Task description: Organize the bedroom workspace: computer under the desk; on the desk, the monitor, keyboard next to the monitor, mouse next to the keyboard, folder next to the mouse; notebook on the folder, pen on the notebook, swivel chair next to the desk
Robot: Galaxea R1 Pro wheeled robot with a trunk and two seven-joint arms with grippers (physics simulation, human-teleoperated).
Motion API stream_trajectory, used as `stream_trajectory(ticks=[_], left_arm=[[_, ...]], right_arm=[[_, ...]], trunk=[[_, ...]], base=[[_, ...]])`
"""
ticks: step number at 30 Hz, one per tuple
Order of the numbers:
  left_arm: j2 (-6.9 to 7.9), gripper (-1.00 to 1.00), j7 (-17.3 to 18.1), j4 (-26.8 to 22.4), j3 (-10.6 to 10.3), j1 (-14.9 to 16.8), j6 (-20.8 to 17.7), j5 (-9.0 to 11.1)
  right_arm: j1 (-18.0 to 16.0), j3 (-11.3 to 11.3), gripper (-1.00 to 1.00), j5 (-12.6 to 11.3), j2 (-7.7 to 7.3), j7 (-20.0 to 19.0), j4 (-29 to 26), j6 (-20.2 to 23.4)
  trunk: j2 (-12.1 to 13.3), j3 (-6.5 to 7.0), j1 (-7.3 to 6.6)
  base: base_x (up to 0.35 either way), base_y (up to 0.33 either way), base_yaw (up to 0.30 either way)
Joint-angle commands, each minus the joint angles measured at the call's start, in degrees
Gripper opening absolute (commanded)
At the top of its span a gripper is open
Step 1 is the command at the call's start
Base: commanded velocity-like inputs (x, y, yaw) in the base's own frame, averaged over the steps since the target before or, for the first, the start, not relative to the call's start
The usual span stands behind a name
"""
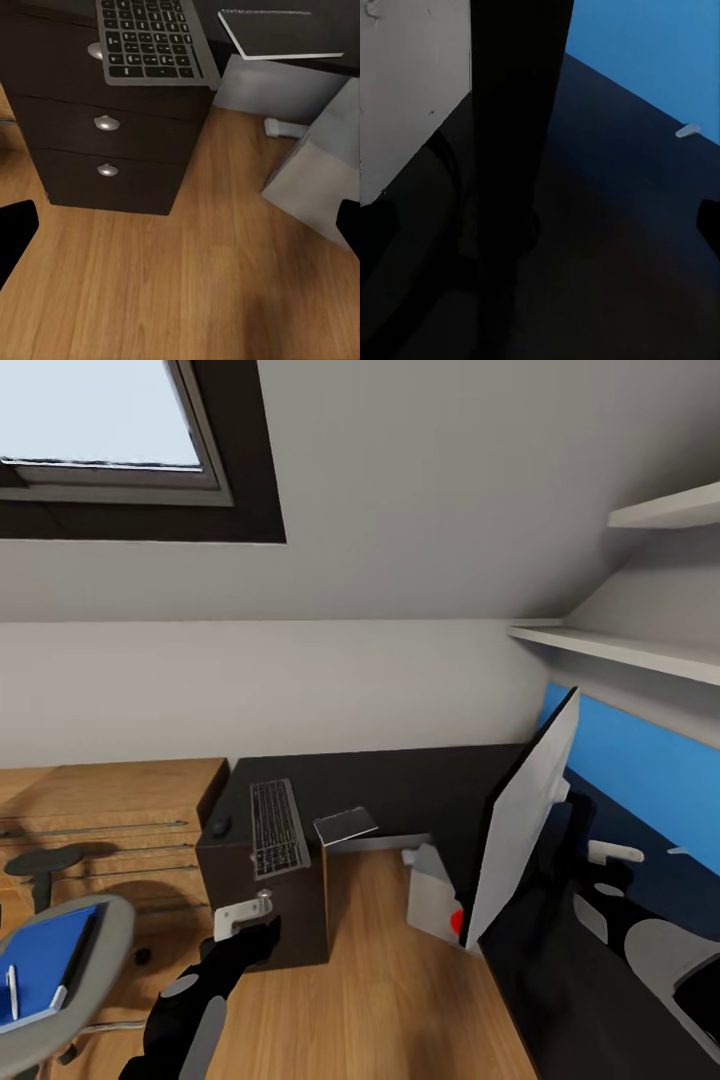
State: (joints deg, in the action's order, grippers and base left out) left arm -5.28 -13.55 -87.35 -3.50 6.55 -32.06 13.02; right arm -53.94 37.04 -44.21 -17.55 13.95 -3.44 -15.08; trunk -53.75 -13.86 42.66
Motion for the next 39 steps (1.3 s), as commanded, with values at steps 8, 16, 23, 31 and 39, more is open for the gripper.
stream_trajectory(ticks=[8,16,23,31,39], left_arm=[[-0.02,1.0,-0.5,-1.71,-0.87,-0.18,-0.2,0.61],[0.0,1.0,-0.43,-3.61,-1.78,-1.89,-0.11,0.61],[0.0,1.0,-0.43,-3.69,-2.01,-1.97,-0.11,0.61],[0.01,1.0,-0.43,-3.65,-2.03,-1.98,-0.17,0.61],[0.01,1.0,-0.43,-3.62,-2.04,-1.98,-0.19,0.61]], right_arm=[[-0.02,0.49,1.0,-0.44,-0.06,0.23,-0.08,-0.04],[-0.03,0.49,1.0,-0.44,-0.11,0.22,-0.04,-0.04],[-0.03,0.49,1.0,-0.44,-0.11,0.24,0.0,-0.04],[-0.03,0.49,1.0,-0.44,-0.18,0.24,0.01,-0.04],[-0.04,0.49,1.0,-0.44,-0.14,0.21,0.01,-0.05]], trunk=[[-0.05,-0.08,0.03],[-0.05,-0.08,0.03],[-0.05,-0.08,0.03],[-0.05,-0.08,0.03],[-0.05,-0.08,0.03]], base=[[0.047,0.0,0.0],[0.174,-0.059,0.0],[0.067,-0.027,0.0],[0.12,-0.022,0.0],[0.054,-0.01,0.0]])
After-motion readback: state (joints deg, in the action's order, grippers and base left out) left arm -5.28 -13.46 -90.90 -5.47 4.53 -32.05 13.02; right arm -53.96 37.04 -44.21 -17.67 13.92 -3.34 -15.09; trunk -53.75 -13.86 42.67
